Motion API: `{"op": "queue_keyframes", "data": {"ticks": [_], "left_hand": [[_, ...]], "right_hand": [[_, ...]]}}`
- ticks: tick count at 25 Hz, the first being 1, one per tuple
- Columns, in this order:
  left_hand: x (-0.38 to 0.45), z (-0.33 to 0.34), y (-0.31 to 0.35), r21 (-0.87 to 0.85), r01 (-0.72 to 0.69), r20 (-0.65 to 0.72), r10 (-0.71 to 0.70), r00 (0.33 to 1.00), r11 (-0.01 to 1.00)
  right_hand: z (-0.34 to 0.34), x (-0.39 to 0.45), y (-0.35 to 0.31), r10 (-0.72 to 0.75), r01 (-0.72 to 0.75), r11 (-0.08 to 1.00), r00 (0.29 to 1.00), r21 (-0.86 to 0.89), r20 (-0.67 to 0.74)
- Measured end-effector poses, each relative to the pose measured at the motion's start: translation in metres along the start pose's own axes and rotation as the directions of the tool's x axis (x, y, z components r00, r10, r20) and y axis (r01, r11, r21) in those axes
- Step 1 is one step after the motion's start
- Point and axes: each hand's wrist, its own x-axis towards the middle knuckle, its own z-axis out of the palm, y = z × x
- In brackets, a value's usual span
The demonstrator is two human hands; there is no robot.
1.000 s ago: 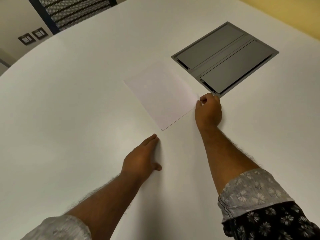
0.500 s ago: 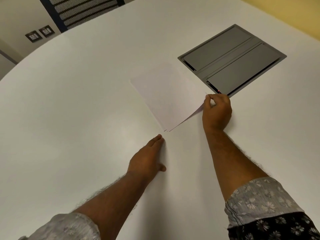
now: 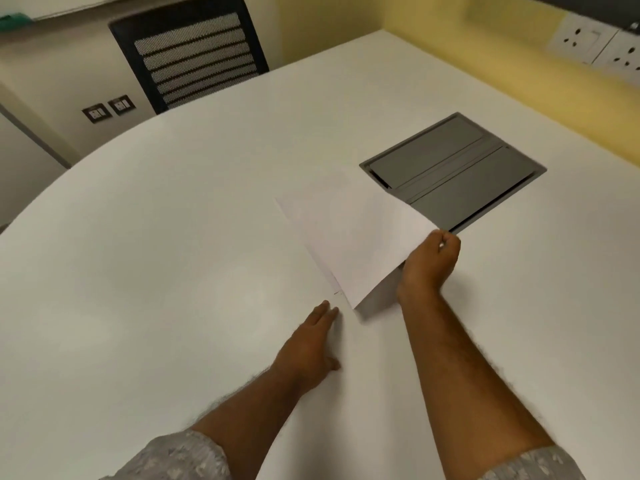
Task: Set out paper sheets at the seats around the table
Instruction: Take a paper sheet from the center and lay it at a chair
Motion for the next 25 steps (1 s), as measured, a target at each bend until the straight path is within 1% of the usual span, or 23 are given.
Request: {"op": "queue_keyframes", "data": {"ticks": [1, 2, 3, 4, 5, 6, 7, 9, 10, 11, 13, 14, 16, 18, 19, 21, 23, 24, 25], "left_hand": [[-0.007, -0.001, 0.008, -0.222, 0.031, -0.001, -0.032, 0.999, 0.975], [-0.016, -0.003, 0.017, -0.531, 0.100, -0.015, -0.128, 0.992, 0.841], [-0.024, -0.005, 0.026, -0.798, 0.159, 0.013, -0.247, 0.969, 0.581], [-0.031, -0.006, 0.030, -0.940, 0.187, 0.091, -0.318, 0.944, 0.287], [-0.036, -0.009, 0.030, -0.977, 0.209, 0.187, -0.306, 0.933, 0.039], [-0.042, -0.014, 0.027, -0.963, 0.252, 0.268, -0.254, 0.929, -0.092], [-0.051, -0.021, 0.024, -0.948, 0.286, 0.310, -0.209, 0.928, -0.137], [-0.069, -0.031, 0.016, -0.938, 0.326, 0.341, -0.139, 0.930, -0.118], [-0.077, -0.035, 0.011, -0.938, 0.331, 0.343, -0.139, 0.929, -0.100], [-0.087, -0.039, 0.006, -0.938, 0.341, 0.347, -0.154, 0.925, -0.061], [-0.108, -0.048, -0.005, -0.942, 0.329, 0.312, -0.178, 0.933, 0.073], [-0.118, -0.054, -0.010, -0.947, 0.291, 0.262, -0.195, 0.945, 0.139], [-0.140, -0.068, -0.026, -0.951, 0.220, 0.173, -0.218, 0.961, 0.218], [-0.167, -0.089, -0.038, -0.926, 0.179, 0.107, -0.223, 0.969, 0.333], [-0.183, -0.100, -0.048, -0.896, 0.172, 0.079, -0.233, 0.969, 0.409], [-0.213, -0.123, -0.069, -0.827, 0.152, 0.024, -0.235, 0.972, 0.542], [-0.242, -0.149, -0.095, -0.769, 0.128, -0.010, -0.211, 0.977, 0.626], [-0.257, -0.162, -0.108, -0.743, 0.128, -0.007, -0.198, 0.980, 0.657], [-0.269, -0.174, -0.119, -0.714, 0.131, 0.001, -0.186, 0.983, 0.687]], "right_hand": [[-0.005, -0.012, -0.007, 0.056, -0.056, 0.997, 0.998, 0.053, 0.012], [-0.012, -0.028, -0.018, 0.114, -0.118, 0.986, 0.993, 0.117, 0.034], [-0.020, -0.046, -0.027, 0.171, -0.180, 0.968, 0.983, 0.176, 0.065], [-0.030, -0.066, -0.037, 0.222, -0.241, 0.943, 0.969, 0.228, 0.105], [-0.042, -0.088, -0.047, 0.268, -0.299, 0.914, 0.952, 0.273, 0.148], [-0.055, -0.110, -0.055, 0.309, -0.356, 0.883, 0.931, 0.306, 0.193], [-0.068, -0.131, -0.059, 0.351, -0.412, 0.851, 0.907, 0.324, 0.232], [-0.092, -0.166, -0.062, 0.422, -0.499, 0.806, 0.861, 0.318, 0.283], [-0.102, -0.182, -0.060, 0.450, -0.531, 0.792, 0.842, 0.303, 0.298], [-0.113, -0.198, -0.058, 0.472, -0.558, 0.775, 0.823, 0.295, 0.317], [-0.132, -0.226, -0.054, 0.498, -0.601, 0.746, 0.789, 0.287, 0.359], [-0.141, -0.237, -0.050, 0.513, -0.621, 0.735, 0.772, 0.273, 0.376], [-0.154, -0.256, -0.037, 0.557, -0.664, 0.711, 0.732, 0.230, 0.393], [-0.160, -0.265, -0.023, 0.596, -0.703, 0.680, 0.694, 0.206, 0.403], [-0.160, -0.269, -0.017, 0.623, -0.728, 0.667, 0.662, 0.160, 0.417], [-0.153, -0.275, -0.010, 0.672, -0.737, 0.672, 0.563, -0.075, 0.481], [-0.138, -0.290, -0.007, 0.684, -0.640, 0.703, 0.489, -0.311, 0.542], [-0.129, -0.302, -0.005, 0.677, -0.581, 0.719, 0.465, -0.381, 0.570], [-0.119, -0.314, -0.002, 0.661, -0.533, 0.739, 0.453, -0.412, 0.599]]}}
